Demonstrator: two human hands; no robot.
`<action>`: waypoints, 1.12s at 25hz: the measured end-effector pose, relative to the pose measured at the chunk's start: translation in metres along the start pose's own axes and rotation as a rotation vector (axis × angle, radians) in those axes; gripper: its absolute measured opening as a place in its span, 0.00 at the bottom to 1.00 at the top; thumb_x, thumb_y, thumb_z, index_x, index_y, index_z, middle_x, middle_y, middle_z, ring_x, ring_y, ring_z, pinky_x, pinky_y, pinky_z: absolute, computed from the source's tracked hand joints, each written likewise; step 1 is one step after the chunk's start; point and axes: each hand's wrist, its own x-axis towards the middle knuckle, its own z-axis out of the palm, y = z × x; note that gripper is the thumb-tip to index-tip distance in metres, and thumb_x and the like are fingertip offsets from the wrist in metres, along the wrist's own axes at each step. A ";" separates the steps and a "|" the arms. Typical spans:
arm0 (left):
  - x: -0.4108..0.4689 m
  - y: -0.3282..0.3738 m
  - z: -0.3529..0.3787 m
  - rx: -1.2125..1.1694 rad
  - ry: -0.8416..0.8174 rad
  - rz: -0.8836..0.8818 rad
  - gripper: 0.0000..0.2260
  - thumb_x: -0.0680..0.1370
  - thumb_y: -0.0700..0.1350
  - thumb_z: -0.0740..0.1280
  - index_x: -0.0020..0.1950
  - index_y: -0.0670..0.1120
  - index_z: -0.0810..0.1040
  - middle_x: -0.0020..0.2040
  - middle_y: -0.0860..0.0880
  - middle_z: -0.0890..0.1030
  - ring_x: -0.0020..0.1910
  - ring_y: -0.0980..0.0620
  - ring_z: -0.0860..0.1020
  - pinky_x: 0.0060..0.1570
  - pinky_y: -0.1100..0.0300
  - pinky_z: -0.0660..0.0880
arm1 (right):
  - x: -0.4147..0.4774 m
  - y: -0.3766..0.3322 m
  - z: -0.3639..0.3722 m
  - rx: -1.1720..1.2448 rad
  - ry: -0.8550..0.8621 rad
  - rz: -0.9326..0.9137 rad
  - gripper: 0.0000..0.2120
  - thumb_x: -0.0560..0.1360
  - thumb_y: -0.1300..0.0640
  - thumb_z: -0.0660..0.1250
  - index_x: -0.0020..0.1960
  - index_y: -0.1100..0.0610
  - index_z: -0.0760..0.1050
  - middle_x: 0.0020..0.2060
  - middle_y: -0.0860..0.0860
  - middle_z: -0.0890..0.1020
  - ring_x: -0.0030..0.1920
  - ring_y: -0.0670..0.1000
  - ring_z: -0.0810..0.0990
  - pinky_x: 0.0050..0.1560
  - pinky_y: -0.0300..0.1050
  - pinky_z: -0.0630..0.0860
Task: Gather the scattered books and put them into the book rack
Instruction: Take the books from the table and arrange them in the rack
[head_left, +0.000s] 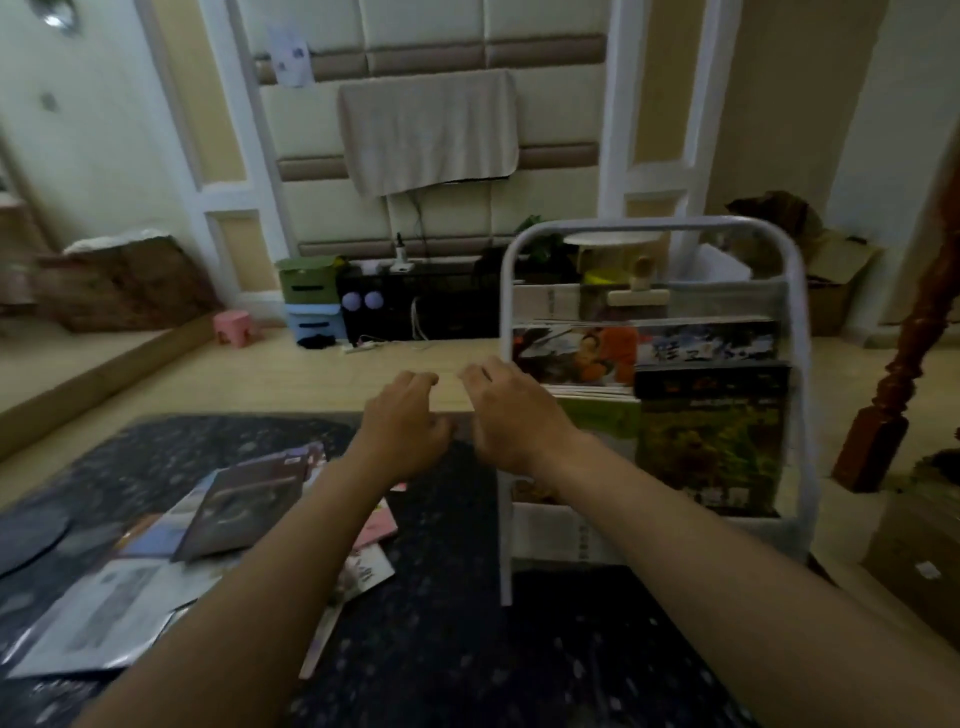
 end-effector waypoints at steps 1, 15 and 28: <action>-0.007 -0.025 -0.003 0.001 -0.003 -0.026 0.26 0.78 0.48 0.65 0.73 0.42 0.66 0.69 0.41 0.71 0.65 0.41 0.71 0.63 0.47 0.70 | 0.008 -0.015 0.013 0.026 -0.049 -0.005 0.25 0.76 0.58 0.66 0.71 0.60 0.66 0.62 0.59 0.73 0.62 0.61 0.73 0.61 0.57 0.74; -0.125 -0.248 0.079 -0.001 -0.143 -0.529 0.23 0.75 0.51 0.66 0.69 0.45 0.71 0.65 0.43 0.71 0.62 0.40 0.72 0.58 0.49 0.71 | 0.048 -0.152 0.224 0.293 -0.755 0.243 0.16 0.77 0.49 0.66 0.60 0.55 0.68 0.56 0.57 0.76 0.52 0.57 0.76 0.48 0.47 0.74; -0.116 -0.265 0.119 0.120 -0.186 -0.530 0.19 0.73 0.58 0.66 0.60 0.50 0.71 0.68 0.46 0.66 0.68 0.42 0.62 0.64 0.44 0.58 | 0.054 -0.141 0.295 0.684 -0.856 0.713 0.15 0.73 0.55 0.75 0.56 0.61 0.79 0.47 0.55 0.83 0.44 0.52 0.80 0.46 0.46 0.80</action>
